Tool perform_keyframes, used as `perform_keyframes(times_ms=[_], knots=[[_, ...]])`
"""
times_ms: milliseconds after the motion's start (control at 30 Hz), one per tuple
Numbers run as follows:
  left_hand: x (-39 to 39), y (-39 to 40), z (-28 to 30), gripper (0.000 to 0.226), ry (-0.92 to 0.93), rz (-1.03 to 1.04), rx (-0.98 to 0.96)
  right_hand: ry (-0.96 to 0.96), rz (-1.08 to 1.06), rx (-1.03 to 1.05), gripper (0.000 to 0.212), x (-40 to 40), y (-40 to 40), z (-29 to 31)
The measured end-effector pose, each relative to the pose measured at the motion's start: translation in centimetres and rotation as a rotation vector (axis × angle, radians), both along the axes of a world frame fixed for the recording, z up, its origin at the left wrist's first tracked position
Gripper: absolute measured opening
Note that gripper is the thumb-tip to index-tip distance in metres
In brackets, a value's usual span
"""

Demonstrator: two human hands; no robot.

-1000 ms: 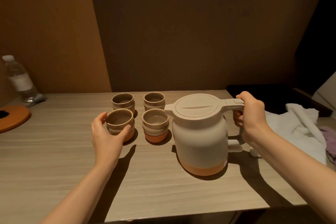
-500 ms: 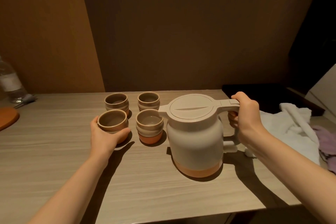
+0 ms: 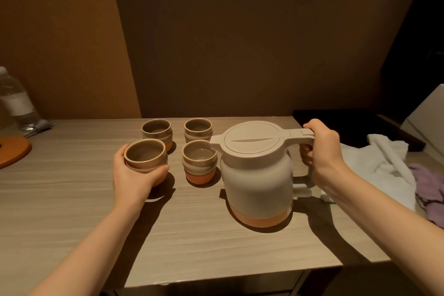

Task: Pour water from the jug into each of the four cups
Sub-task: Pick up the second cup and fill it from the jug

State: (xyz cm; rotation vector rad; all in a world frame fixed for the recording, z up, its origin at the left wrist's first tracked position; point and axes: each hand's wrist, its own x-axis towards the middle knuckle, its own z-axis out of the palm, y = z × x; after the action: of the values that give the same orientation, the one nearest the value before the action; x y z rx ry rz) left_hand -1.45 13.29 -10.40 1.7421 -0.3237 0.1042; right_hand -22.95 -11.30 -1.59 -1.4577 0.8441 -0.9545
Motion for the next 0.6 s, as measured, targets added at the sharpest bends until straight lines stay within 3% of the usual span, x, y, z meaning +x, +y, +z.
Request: perform_keyframes(times_ms=[300,600], knots=[[-3.8,1.4,2.1,0.095,-0.03,-0.129,-0.055,-0.005,-0.003,0.002,0.037,-0.7,1.3,0.4],[-6.1,1.0,2.0,0.095,-0.104,-0.231,0.023,0.002,0.017,-0.012,0.036,-1.4,2.1,0.7]])
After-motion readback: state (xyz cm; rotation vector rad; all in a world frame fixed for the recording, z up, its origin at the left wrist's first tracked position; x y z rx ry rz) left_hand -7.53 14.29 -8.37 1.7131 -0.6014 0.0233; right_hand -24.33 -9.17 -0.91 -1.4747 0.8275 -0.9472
